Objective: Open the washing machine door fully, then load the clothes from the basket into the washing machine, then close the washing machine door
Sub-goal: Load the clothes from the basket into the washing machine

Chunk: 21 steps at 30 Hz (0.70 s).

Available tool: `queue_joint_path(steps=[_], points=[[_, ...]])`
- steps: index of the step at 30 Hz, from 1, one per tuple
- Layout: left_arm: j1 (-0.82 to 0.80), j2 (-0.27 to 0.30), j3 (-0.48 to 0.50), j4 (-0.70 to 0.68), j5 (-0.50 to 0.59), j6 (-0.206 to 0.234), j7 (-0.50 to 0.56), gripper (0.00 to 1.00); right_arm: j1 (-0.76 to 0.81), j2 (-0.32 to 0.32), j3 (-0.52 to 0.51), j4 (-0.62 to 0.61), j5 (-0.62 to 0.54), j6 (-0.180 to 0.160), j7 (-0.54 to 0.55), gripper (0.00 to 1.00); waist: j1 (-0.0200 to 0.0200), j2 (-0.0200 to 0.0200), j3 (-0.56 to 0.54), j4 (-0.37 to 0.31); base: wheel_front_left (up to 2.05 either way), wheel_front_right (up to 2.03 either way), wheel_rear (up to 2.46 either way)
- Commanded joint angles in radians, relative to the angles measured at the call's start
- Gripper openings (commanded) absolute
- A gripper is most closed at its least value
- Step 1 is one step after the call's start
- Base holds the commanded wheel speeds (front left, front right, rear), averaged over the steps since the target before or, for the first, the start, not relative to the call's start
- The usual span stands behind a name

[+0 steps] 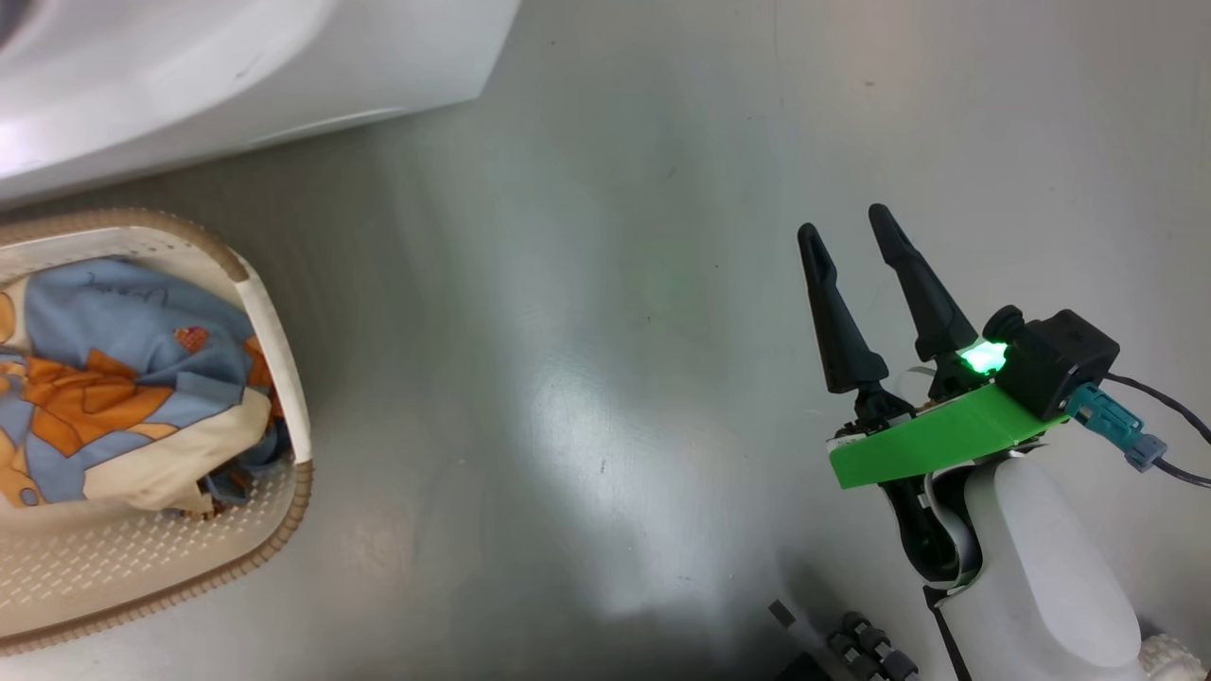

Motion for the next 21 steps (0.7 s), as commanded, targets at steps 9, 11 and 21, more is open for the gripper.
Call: queue_joint_path(steps=[9, 11, 21], points=[[0.039, 0.024, -0.002, -0.003, -0.005, 0.012, -0.016, 1.0, 0.037, 0.003, 0.007, -0.004, -0.012, 0.002, -0.005, 1.0, 0.0001, -0.0001, -0.061, 0.036, 0.0, 0.0, 0.0], [0.065, 0.012, 0.004, -0.005, -0.014, 0.014, -0.048, 1.0, 0.043, 0.003, -0.001, -0.004, -0.014, 0.002, -0.005, 1.0, 0.0001, -0.0001, -0.079, 0.046, 0.0, 0.0, 0.0], [0.223, -0.046, 0.001, -0.03, -0.034, 0.02, -0.174, 1.0, 0.069, 0.003, -0.024, 0.013, -0.046, 0.002, -0.005, 1.0, 0.0001, -0.0001, -0.173, 0.092, 0.0, 0.0, 0.0]])
